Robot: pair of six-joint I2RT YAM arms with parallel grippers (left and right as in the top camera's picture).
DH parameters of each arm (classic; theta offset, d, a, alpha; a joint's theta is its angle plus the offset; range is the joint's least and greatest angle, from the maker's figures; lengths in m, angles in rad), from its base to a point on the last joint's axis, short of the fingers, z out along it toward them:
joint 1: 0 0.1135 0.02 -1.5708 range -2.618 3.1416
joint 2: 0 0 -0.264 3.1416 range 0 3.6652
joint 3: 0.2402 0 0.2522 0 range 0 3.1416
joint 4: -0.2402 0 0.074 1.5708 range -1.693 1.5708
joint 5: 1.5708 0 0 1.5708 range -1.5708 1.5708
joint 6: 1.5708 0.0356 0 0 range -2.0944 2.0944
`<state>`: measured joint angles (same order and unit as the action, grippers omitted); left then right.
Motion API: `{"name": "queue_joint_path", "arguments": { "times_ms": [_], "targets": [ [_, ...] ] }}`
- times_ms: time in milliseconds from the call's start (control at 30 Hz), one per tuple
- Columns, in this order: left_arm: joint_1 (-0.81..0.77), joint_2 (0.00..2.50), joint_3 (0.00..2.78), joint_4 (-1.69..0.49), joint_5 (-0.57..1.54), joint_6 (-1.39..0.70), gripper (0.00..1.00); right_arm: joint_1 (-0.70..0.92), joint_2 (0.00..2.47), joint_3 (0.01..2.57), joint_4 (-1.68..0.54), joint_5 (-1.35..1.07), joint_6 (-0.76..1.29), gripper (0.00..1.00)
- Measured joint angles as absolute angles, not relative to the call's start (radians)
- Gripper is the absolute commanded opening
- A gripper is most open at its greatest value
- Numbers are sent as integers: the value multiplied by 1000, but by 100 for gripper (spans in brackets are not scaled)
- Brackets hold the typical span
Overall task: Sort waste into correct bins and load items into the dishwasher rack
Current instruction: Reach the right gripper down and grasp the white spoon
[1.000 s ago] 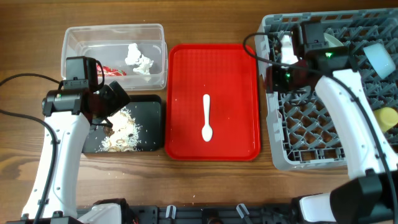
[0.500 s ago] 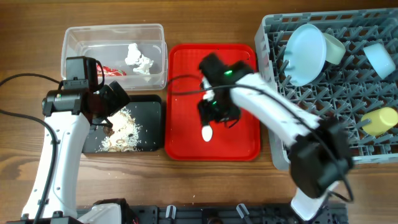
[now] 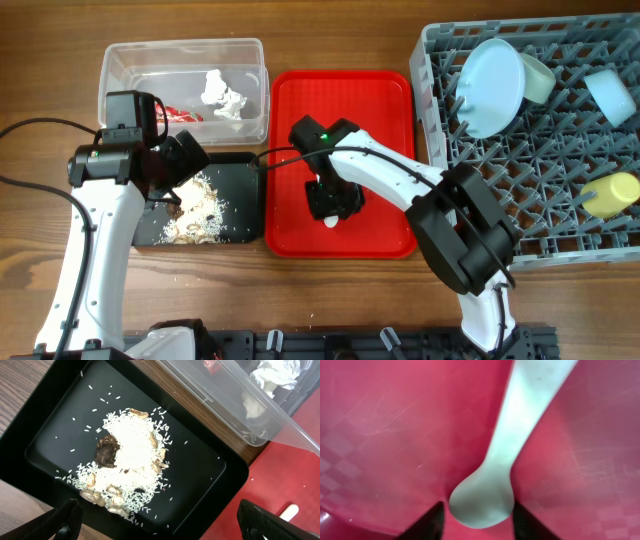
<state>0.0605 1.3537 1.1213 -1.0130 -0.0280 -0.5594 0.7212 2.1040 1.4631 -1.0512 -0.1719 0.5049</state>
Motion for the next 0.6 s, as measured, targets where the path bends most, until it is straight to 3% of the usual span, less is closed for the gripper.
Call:
{"name": "queue_joint_path", "arguments": {
  "times_ms": [433,600],
  "targets": [
    [60,1354,1121,-1013,-28,-559,100,718,2104,1464,-1073,-149,543,25],
    [60,1354,1121,-1013,-28,-559,100,642,1996,1459,-1095,-108,506,24]
  ]
}}
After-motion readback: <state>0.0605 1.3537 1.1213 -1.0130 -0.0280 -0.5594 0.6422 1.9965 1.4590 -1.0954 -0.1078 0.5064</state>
